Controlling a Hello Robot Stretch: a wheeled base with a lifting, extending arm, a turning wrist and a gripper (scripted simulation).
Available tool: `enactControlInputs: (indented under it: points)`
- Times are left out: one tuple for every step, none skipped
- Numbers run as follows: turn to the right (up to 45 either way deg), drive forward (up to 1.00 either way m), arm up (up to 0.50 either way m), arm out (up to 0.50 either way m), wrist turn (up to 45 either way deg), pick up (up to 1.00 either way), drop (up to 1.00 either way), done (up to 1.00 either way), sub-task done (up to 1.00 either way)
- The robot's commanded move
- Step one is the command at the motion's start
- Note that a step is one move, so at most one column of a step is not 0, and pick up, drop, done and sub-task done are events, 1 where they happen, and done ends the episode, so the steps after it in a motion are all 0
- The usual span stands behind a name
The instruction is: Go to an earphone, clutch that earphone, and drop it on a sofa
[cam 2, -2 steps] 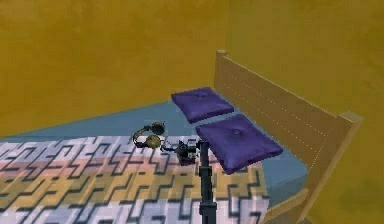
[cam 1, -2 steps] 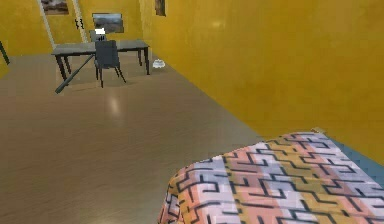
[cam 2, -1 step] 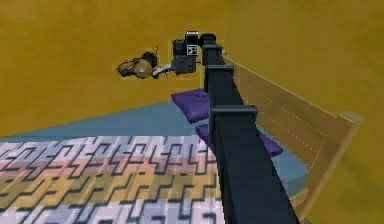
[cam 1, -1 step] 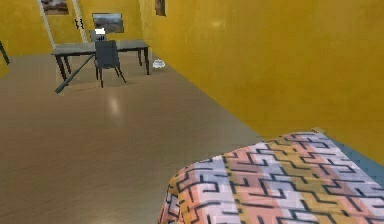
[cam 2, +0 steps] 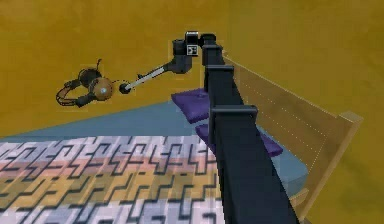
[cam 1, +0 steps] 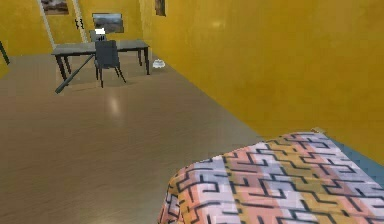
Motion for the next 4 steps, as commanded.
enactControlInputs:
  points:
    - [0.0, 0.00, 0.00, 0.00, -45.0, 0.00, 0.00, 0.00, 0.00]
    - [0.0, 0.00, 0.00, 0.00, -18.0, 0.00, 0.00, 0.00, 0.00]
    - [0.0, 0.00, 0.00, -0.48, 0.0, 0.00, 0.00, 0.00, 0.00]
    - [-45.0, 0.00, 0.00, 0.00, 0.0, 0.00, 0.00, 0.00, 0.00]
